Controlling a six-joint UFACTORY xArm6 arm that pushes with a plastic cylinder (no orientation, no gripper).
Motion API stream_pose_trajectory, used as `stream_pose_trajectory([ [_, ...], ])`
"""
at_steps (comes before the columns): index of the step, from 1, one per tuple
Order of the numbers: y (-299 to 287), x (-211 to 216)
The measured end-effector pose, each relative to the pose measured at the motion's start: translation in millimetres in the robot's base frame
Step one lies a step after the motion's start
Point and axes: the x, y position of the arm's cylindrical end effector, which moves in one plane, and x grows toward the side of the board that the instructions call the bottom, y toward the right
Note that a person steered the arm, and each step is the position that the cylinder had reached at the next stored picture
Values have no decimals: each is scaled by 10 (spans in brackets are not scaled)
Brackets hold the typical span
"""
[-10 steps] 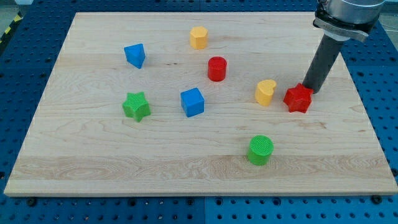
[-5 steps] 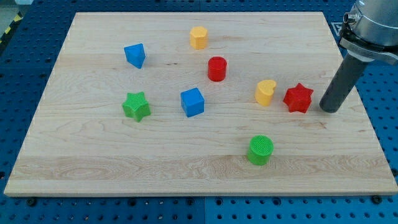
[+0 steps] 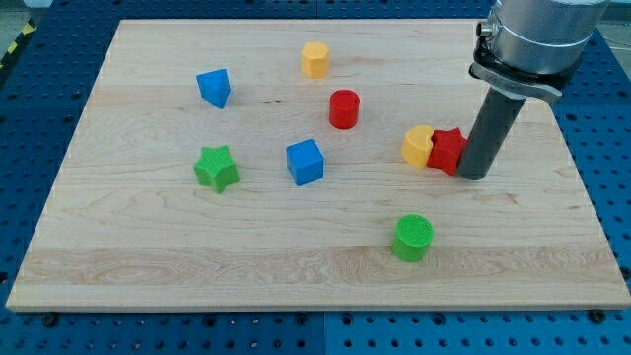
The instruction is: Move the red star into the yellow heart
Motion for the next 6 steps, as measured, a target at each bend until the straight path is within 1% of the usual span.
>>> stream_pose_trajectory([
  [2, 257, 609],
  [3, 263, 743],
  [4, 140, 788],
  [5, -129, 843],
  [6, -332, 1120],
])
